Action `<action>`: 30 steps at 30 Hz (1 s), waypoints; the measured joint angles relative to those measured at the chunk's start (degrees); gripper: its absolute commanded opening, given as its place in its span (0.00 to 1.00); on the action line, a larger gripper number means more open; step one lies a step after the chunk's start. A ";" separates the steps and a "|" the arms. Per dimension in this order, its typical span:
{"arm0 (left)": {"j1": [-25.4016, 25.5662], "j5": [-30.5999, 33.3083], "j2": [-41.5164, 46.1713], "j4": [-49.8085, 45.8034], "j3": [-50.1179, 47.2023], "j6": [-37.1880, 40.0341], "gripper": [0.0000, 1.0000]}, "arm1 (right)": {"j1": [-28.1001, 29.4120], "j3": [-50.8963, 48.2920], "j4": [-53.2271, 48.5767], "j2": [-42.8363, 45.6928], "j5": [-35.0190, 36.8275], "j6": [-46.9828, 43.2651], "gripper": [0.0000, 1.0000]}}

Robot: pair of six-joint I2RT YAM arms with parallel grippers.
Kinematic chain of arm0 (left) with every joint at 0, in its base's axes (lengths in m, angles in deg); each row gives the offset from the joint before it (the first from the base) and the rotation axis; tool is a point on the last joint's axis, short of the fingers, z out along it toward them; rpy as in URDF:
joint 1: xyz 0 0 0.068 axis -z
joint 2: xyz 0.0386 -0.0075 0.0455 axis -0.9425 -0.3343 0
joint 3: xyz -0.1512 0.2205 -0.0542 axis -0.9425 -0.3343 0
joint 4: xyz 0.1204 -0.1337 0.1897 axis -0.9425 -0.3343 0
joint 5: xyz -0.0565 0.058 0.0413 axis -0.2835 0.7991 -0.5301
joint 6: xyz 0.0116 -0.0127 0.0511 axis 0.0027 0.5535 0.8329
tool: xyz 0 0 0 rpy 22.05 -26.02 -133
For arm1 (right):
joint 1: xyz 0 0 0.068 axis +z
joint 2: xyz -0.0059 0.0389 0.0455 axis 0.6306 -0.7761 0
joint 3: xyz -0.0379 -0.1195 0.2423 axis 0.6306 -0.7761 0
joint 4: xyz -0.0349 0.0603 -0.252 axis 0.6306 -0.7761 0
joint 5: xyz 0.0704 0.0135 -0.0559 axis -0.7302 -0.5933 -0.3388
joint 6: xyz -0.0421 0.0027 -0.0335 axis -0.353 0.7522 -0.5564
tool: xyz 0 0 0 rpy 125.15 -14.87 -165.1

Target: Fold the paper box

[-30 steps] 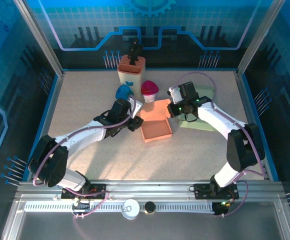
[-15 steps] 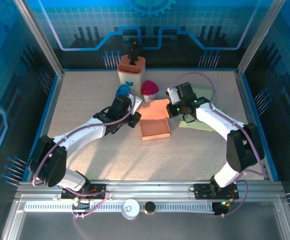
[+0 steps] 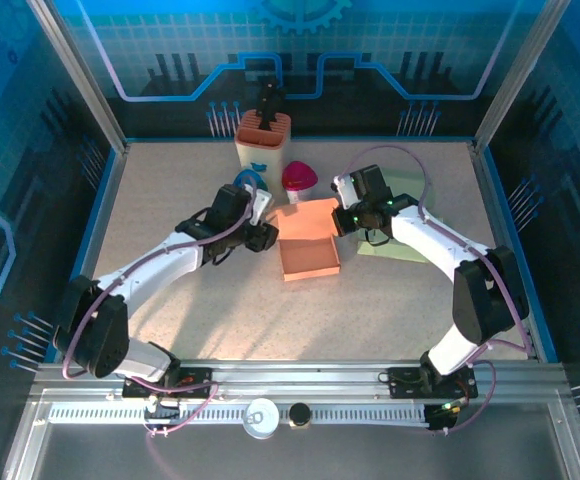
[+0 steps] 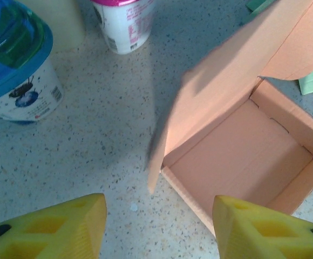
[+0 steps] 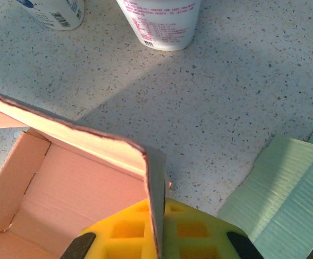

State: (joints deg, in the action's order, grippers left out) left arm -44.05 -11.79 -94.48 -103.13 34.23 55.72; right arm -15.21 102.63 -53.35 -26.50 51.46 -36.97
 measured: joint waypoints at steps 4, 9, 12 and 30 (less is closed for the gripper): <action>-0.37 -1.60 -2.99 -2.97 3.52 0.00 0.51 | 0.00 0.33 -0.55 0.00 -0.35 0.02 0.00; -0.37 -2.25 -5.31 -3.43 4.85 0.00 0.44 | 0.00 0.42 -0.87 0.00 -0.98 0.02 0.00; -0.37 -2.54 -6.14 -4.24 6.25 0.02 0.37 | 0.00 0.52 -0.96 -0.02 -1.16 0.02 0.00; 3.28 2.97 -9.05 -4.15 8.04 -1.55 0.00 | 0.09 0.66 -1.27 -0.04 -1.07 1.03 0.00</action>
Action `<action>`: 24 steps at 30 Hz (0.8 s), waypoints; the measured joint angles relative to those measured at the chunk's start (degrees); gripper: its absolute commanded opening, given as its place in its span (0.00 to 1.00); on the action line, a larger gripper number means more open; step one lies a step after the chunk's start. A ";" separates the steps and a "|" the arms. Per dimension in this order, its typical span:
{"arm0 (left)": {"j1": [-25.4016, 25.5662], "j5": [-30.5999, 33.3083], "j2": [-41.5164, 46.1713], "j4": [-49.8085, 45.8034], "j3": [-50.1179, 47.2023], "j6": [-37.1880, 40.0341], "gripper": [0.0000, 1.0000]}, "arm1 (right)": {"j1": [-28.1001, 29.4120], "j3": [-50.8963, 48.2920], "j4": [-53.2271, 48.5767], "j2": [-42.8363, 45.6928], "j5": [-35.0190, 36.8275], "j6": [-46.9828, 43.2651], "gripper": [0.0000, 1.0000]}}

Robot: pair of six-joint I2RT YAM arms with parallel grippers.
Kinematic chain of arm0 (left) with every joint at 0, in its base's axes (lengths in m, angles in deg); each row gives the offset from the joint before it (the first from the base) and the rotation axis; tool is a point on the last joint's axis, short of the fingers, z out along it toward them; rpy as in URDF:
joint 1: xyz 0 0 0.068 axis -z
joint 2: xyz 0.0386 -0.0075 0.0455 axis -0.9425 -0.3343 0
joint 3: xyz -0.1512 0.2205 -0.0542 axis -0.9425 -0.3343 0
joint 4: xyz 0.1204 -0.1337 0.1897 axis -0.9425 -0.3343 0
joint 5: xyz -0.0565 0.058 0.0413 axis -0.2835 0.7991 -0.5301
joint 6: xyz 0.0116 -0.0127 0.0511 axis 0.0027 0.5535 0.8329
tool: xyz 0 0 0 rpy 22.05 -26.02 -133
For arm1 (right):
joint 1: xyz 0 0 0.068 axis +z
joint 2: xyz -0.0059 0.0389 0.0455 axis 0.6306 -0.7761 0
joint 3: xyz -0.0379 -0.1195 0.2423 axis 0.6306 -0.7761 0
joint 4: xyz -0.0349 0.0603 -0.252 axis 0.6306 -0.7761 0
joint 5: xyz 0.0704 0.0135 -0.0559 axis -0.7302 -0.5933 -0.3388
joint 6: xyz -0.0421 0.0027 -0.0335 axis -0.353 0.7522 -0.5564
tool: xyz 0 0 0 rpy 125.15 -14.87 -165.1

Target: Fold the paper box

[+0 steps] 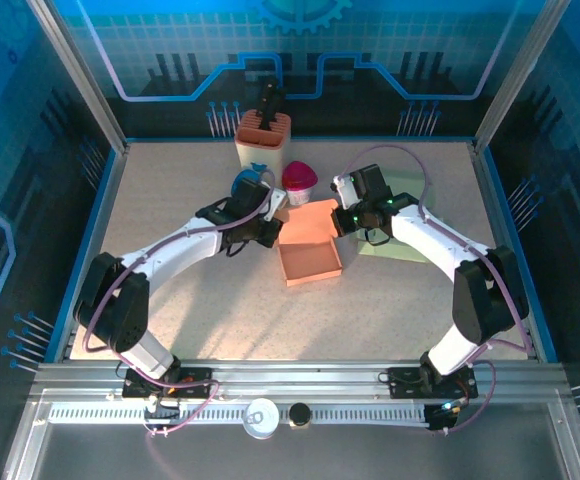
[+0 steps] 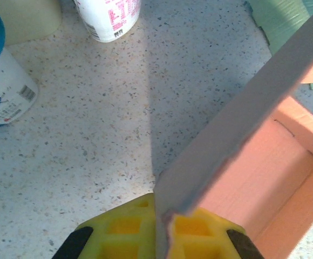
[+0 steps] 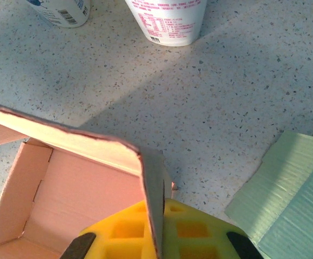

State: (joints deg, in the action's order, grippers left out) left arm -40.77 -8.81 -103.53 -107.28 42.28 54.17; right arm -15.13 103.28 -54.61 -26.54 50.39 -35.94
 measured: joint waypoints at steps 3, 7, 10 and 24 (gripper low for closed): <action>0.76 2.25 -0.07 0.13 0.00 -1.77 0.00 | 0.48 -0.02 0.20 0.00 0.87 1.05 0.00; 1.38 5.95 -0.20 0.92 0.00 -5.81 0.00 | 2.27 -2.16 2.89 1.22 3.69 3.82 0.00; 1.86 8.72 -0.20 2.14 0.00 -9.99 0.00 | 3.78 -5.75 6.01 3.96 5.60 6.64 0.00; 2.84 10.08 2.03 22.58 -11.76 -18.03 0.00 | 7.67 -20.39 24.46 12.83 12.20 17.09 0.00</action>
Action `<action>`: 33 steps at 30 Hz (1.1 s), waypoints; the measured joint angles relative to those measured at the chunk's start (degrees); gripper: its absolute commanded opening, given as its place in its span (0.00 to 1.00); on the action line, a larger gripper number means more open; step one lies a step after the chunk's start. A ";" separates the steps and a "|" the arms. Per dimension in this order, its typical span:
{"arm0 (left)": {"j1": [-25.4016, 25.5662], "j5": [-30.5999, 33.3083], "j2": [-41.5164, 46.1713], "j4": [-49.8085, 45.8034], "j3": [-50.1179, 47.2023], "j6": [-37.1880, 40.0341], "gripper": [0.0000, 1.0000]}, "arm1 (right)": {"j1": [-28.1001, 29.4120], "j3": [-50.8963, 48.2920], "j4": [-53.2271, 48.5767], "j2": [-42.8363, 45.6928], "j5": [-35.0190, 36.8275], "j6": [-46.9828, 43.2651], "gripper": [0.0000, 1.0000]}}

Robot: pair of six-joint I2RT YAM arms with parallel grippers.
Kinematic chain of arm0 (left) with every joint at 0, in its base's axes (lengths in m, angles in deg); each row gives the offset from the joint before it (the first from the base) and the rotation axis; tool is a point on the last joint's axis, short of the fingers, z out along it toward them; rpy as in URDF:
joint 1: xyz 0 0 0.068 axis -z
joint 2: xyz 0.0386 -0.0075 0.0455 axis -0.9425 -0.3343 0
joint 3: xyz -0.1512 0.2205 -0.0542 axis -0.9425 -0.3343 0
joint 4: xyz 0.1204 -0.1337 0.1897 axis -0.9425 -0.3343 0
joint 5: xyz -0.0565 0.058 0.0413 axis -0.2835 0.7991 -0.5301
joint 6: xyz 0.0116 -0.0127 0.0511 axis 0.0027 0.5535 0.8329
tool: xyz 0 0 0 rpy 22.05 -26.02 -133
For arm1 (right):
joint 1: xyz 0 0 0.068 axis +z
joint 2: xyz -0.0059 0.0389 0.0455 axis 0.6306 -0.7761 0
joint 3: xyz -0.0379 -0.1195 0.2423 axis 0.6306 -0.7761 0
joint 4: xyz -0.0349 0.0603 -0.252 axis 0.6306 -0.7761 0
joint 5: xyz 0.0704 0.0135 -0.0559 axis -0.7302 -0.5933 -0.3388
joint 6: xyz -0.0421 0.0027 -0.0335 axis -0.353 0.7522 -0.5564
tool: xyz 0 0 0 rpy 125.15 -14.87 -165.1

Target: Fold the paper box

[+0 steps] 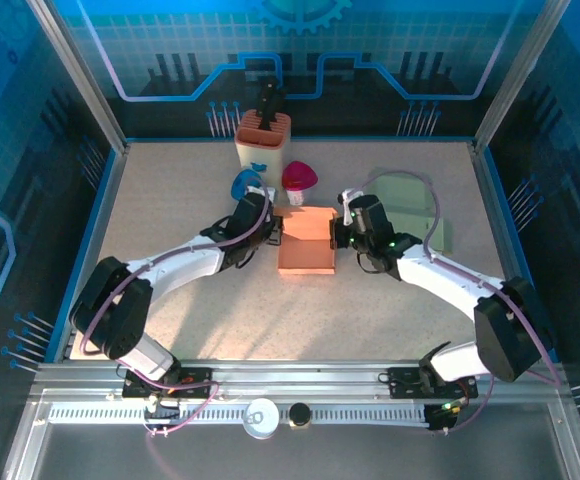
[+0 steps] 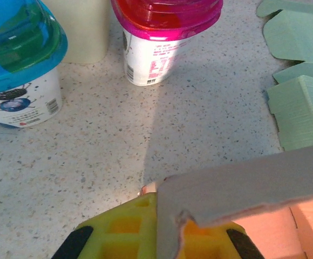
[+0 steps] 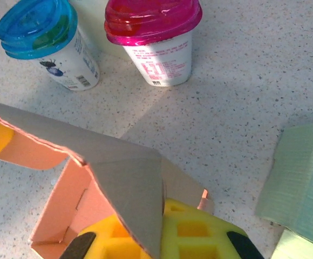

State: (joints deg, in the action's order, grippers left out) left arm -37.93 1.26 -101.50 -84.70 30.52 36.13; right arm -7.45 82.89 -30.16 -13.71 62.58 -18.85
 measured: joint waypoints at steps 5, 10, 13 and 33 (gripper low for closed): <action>0.00 -0.57 0.44 8.31 -5.09 0.02 0.00 | 1.57 -4.55 7.65 0.00 2.71 1.70 0.00; 0.02 -1.42 1.07 17.44 -11.15 0.09 0.00 | 2.95 -9.99 15.80 0.31 4.26 2.21 0.00; 0.02 -1.86 1.11 23.41 -14.91 0.07 0.00 | 3.93 -12.20 19.52 0.52 5.01 1.70 0.00; 10.86 11.26 1.22 33.81 -20.94 1.77 0.00 | 5.79 -14.05 4.70 11.72 5.18 14.12 0.60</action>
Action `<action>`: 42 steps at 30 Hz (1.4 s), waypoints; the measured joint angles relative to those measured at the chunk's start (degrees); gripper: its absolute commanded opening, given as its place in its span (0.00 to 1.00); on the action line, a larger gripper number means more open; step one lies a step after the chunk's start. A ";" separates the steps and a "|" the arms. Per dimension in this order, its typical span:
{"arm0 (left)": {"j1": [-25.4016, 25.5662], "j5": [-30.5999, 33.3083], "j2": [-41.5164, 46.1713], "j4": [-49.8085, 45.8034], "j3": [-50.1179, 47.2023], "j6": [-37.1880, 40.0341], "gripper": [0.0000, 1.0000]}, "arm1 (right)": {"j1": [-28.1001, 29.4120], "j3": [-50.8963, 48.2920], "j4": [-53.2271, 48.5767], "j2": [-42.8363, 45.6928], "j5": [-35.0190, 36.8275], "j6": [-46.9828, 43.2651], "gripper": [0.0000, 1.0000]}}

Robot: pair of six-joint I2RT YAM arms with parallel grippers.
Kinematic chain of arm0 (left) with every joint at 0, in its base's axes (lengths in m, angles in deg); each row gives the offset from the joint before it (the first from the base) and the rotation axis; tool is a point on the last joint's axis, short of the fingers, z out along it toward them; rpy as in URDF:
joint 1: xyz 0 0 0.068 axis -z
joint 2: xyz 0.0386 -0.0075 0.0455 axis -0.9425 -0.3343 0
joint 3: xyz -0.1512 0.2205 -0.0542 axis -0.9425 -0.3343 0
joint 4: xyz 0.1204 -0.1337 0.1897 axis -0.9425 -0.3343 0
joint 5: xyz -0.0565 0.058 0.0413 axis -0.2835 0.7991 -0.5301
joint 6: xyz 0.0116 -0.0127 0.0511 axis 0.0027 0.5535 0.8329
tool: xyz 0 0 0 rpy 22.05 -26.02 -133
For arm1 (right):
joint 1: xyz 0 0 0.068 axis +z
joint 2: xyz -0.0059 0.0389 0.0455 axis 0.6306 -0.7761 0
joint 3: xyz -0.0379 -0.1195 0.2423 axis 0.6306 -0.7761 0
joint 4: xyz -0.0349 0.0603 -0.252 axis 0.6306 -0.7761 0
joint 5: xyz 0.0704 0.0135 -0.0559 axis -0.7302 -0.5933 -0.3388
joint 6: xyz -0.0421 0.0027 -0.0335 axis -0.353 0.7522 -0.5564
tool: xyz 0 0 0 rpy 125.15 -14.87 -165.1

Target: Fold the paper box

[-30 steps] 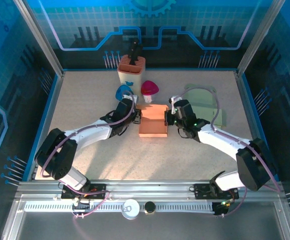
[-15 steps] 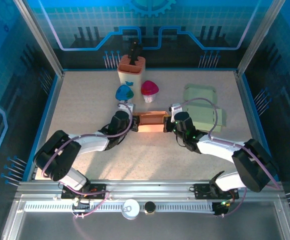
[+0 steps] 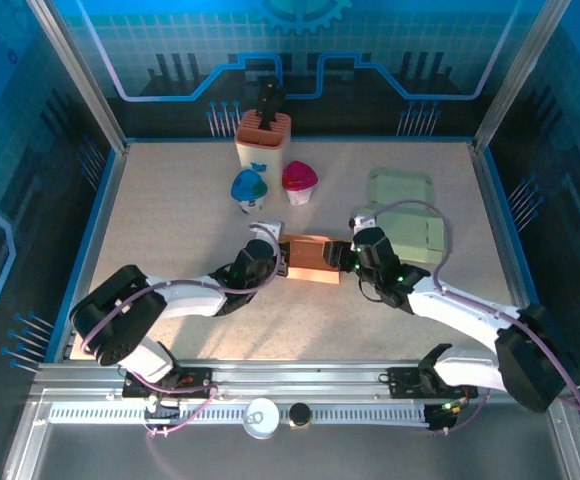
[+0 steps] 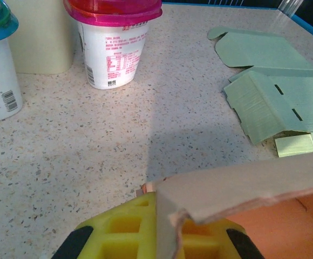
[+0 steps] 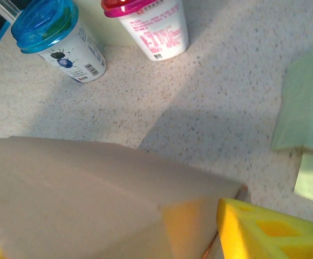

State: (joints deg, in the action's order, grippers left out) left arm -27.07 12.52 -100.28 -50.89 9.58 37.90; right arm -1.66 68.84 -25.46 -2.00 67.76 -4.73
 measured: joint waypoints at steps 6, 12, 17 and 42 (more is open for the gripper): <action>2.78 6.91 -0.02 0.74 -0.44 -0.04 0.00 | -0.11 -1.25 -6.25 7.08 -3.30 9.03 0.61; 4.68 11.21 -0.76 2.10 -0.66 -0.02 0.00 | 0.59 -4.39 -8.24 13.62 -5.20 18.16 0.61; 6.14 13.86 -2.05 3.67 -0.68 -0.04 0.00 | 4.48 -7.13 -7.96 19.15 -3.67 25.59 0.61; 11.28 21.38 -3.96 5.38 -0.76 -0.26 0.00 | 6.05 4.48 -2.32 5.18 -1.29 48.85 0.49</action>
State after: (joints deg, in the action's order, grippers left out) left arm -15.79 33.89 -104.23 -45.51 8.81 37.64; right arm 4.39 73.32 -27.77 3.18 66.47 44.12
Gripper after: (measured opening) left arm 0.053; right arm 0.512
